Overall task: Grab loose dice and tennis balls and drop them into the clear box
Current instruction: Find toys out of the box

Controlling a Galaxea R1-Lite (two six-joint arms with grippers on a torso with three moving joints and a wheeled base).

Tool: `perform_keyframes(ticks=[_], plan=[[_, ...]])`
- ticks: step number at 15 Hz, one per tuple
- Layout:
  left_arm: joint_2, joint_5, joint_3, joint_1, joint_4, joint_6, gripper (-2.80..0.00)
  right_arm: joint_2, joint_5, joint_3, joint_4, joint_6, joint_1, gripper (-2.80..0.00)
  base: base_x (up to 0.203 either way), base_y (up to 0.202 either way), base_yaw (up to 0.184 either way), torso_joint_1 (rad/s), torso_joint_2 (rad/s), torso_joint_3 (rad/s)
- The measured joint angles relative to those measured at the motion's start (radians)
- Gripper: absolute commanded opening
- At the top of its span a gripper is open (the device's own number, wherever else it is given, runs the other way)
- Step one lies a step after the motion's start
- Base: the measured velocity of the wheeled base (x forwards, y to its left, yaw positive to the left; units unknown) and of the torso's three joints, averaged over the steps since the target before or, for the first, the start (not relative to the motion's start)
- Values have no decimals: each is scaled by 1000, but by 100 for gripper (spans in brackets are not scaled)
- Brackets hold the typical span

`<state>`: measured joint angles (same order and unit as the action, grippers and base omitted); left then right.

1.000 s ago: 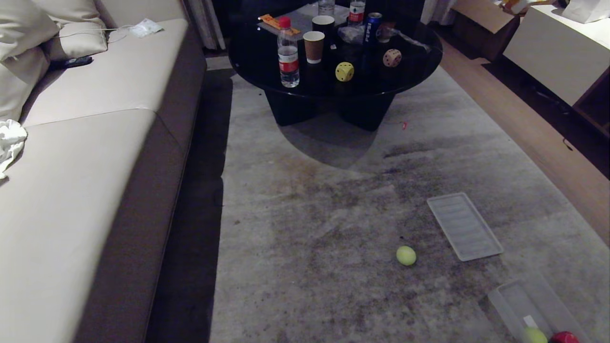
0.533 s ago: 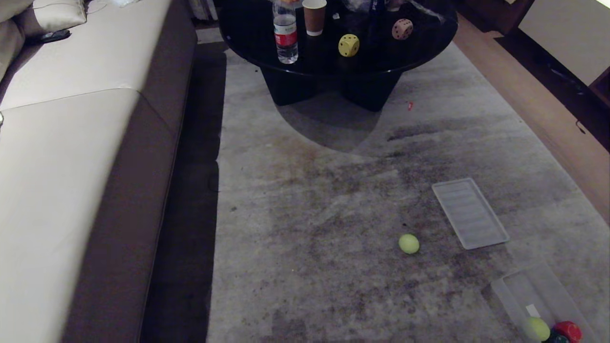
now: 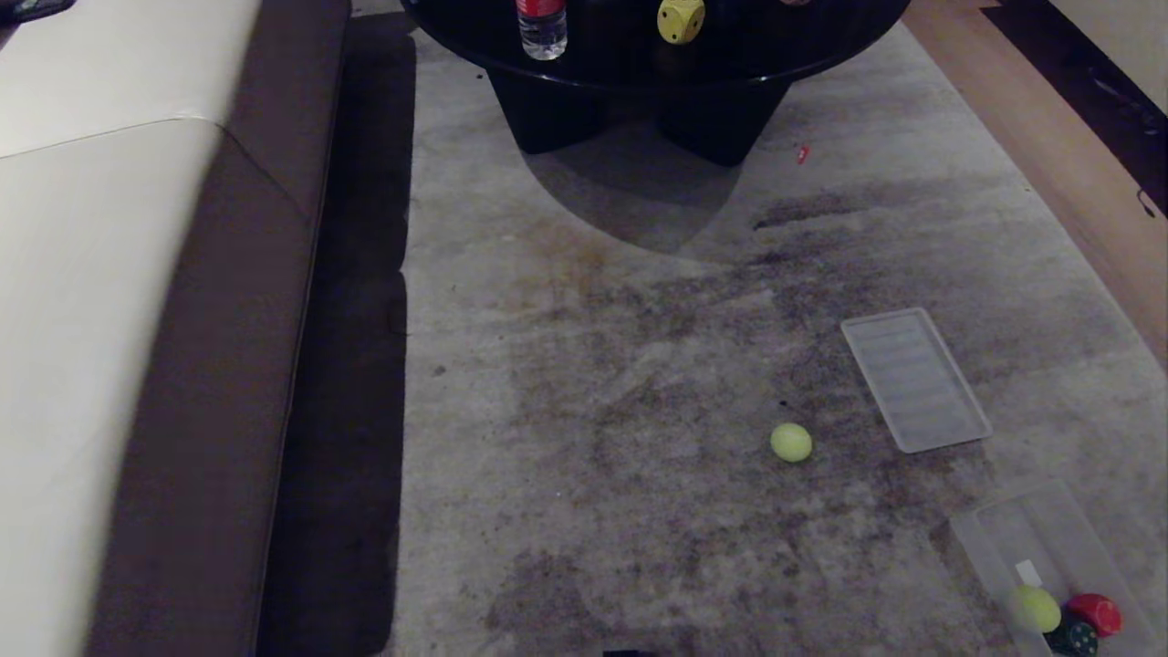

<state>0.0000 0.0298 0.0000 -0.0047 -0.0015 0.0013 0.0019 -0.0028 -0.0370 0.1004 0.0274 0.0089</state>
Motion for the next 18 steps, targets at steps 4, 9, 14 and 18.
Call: perform_keyframes(ticks=[4,9,14,18], plan=[[0,0,0,0,0,0,-280,0,0,0,0,0,0,-280,0,0,0,4,1,-193],[0,1,0,0,0,-1,-280,0,0,0,0,0,0,-280,0,0,0,2,2,-197],[0,1,0,0,0,-1,-280,0,0,0,0,0,0,-280,0,0,0,1,2,-196],[0,1,0,0,0,-2,-280,0,0,0,0,0,0,-280,0,0,0,2,1,-196]])
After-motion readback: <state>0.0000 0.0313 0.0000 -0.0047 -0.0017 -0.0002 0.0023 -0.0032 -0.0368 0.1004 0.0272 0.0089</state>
